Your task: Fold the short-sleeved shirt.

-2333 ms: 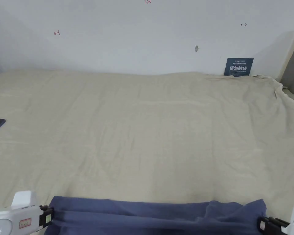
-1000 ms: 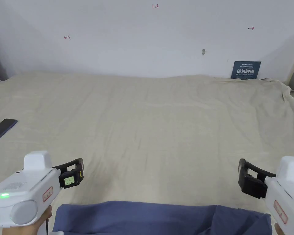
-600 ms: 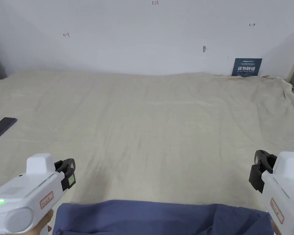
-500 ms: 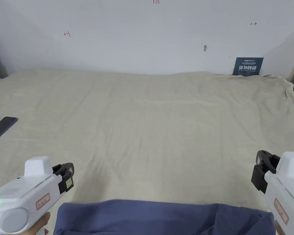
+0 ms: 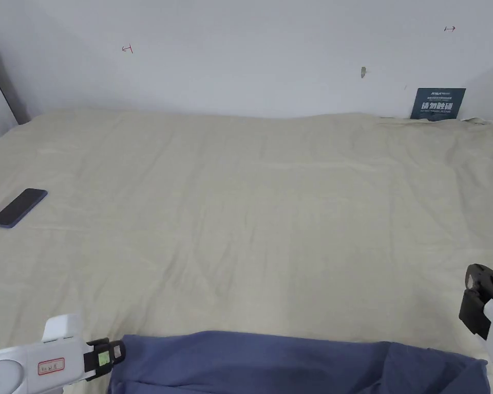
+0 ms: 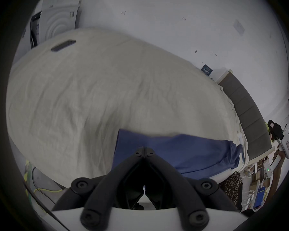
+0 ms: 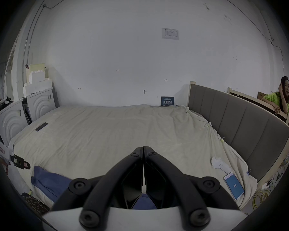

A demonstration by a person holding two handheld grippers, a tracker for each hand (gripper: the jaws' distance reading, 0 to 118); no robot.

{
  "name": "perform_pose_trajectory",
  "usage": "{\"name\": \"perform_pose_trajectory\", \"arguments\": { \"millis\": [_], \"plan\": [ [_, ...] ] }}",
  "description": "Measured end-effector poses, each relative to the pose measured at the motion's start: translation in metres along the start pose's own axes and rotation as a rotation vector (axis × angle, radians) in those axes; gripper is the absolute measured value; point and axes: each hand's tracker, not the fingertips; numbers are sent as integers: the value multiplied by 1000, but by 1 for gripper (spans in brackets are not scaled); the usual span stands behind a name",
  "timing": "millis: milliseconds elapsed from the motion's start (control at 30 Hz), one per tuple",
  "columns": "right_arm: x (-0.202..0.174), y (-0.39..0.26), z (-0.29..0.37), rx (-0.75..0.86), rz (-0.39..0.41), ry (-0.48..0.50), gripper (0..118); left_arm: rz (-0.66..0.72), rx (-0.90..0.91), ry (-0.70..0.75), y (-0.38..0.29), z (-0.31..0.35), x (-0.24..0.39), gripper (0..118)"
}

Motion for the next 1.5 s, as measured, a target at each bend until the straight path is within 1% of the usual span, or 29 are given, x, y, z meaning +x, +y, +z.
{"name": "perform_pose_trajectory", "arguments": {
  "millis": [100,133,167,200,233,333,367,433,500,600,700,733,767,833,933,1067,1333,1500],
  "plan": [
    [-2,1,0,-6,2,-4,0,14,-60,-18,-3,-16,-15,0],
    [-3,1,0,-9,1,-5,0,28,-86,-47,-4,-22,-20,2],
    [-1,0,-1,-12,1,-7,0,45,-122,-56,-5,-28,-23,7],
    [0,0,-3,-16,3,-7,0,49,-114,-28,-4,-31,-24,13],
    [0,-1,-3,-19,5,-9,0,41,-114,-13,-5,-34,-23,24],
    [1,-3,-6,-30,0,-10,0,14,-119,-6,-4,-42,-22,65],
    [1,-4,-7,-33,-3,-9,0,14,-126,4,-2,-45,-22,69],
    [0,-4,-7,-39,-1,-11,0,18,-134,28,0,-49,-22,69],
    [2,-5,-9,-44,1,-11,0,25,-155,19,2,-54,-22,66],
    [2,-6,-11,-51,4,-13,0,31,-181,2,2,-60,-17,46],
    [2,-6,-12,-58,1,-12,0,-23,-201,39,0,-68,-11,32],
    [3,-7,-12,-61,1,-10,0,-23,-202,45,0,-70,-11,23],
    [3,-7,-12,-62,1,-10,0,-15,-200,39,1,-70,-11,16],
    [3,-7,-12,-64,2,-10,0,22,-199,8,0,-70,-10,10],
    [4,-8,-12,-66,-6,-8,0,-23,-188,41,-1,-68,-1,6],
    [7,-7,-10,-60,-8,-5,0,-49,-139,39,2,-48,7,5],
    [15,-4,-5,-42,-14,-8,0,-7,-59,32,23,0,-3,3],
    [19,-4,-1,-34,-26,-6,0,13,-31,119,29,21,-7,3]
  ]
}}
